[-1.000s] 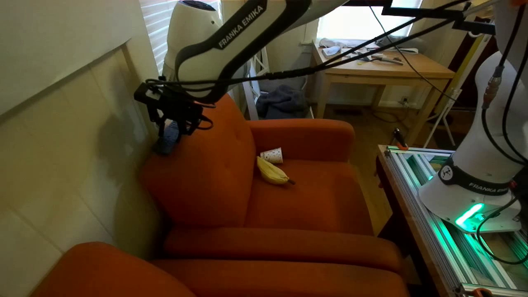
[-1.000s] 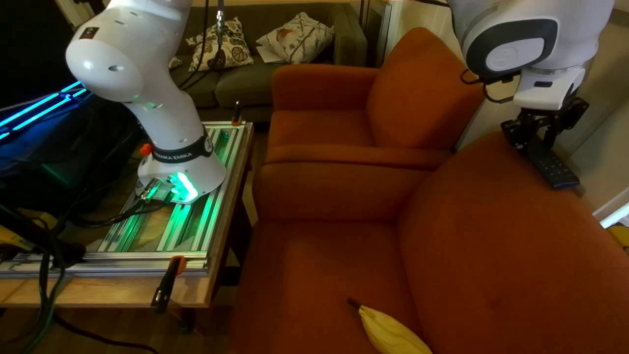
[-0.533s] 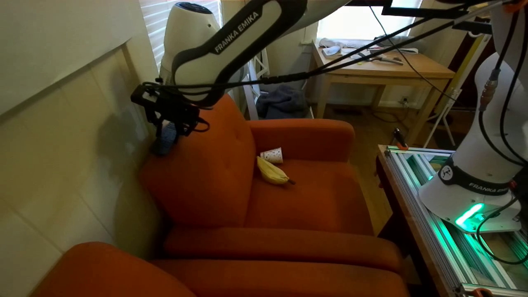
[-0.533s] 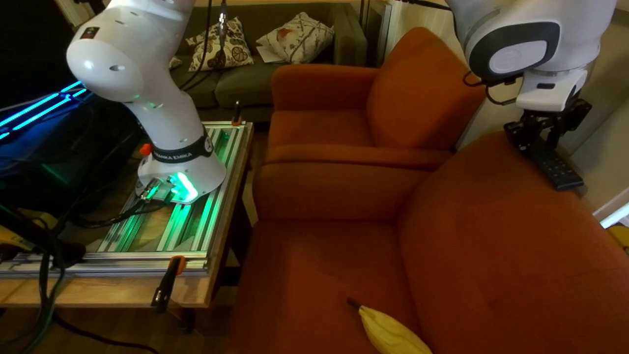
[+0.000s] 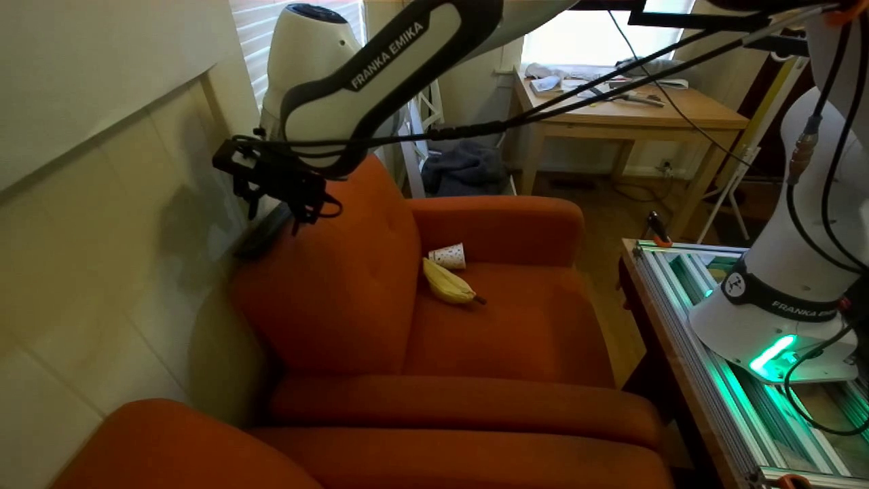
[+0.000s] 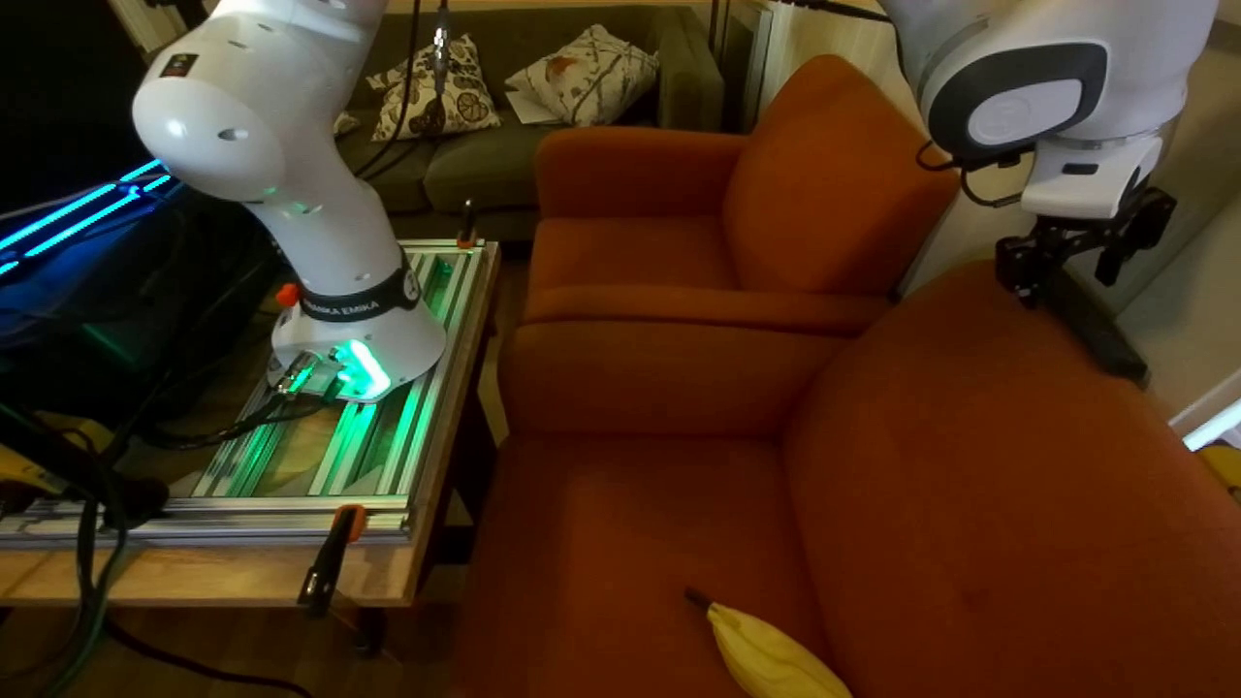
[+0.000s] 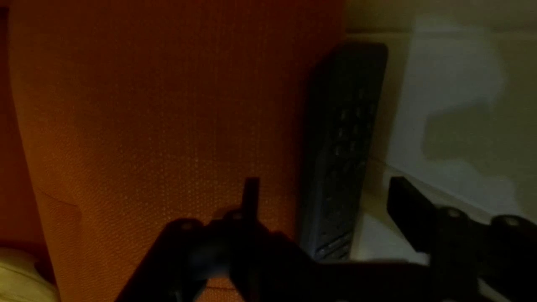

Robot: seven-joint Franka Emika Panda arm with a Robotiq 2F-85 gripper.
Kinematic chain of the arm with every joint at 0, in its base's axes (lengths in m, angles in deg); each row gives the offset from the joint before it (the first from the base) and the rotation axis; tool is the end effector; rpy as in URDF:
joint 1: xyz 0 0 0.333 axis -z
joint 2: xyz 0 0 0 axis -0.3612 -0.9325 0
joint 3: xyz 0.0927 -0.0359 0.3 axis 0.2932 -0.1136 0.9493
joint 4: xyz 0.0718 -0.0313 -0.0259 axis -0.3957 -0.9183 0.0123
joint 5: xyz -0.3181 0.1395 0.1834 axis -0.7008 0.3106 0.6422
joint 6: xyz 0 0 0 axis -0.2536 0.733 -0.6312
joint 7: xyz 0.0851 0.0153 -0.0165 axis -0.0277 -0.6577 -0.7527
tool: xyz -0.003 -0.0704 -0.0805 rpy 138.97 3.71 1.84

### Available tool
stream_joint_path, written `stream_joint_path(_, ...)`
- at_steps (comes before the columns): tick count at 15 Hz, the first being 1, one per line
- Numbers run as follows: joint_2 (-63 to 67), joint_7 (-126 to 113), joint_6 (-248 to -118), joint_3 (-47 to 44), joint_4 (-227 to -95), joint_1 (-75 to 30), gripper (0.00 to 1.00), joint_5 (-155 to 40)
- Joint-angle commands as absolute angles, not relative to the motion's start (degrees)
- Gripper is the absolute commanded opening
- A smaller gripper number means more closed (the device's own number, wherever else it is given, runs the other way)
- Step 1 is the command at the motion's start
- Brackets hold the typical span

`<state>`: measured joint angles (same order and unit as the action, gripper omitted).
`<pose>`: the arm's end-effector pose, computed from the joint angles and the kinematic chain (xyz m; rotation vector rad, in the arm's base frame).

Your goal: Put the remote on the back of the sofa

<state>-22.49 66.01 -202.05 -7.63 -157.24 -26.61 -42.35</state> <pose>0.7404 -0.0394 0.2811 -2.0397 1.9457 -0.4785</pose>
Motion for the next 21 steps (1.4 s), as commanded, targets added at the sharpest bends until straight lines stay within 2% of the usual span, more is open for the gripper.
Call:
stream_joint_path(1,-23.91,68.04,-201.92,-8.26,-154.99,-26.99,1.0,-43.66)
stream_joint_path(11,-21.28,67.11,-202.97,-7.99,-158.18,-27.2,1.0,-43.67)
stream_joint_path(16,-17.89,66.29,-205.99,-8.11,-162.96,-27.55,1.0,-43.7)
stream_joint_path(21,-13.39,61.23,-203.06,-6.37,-168.76,-26.17,1.0,-43.38)
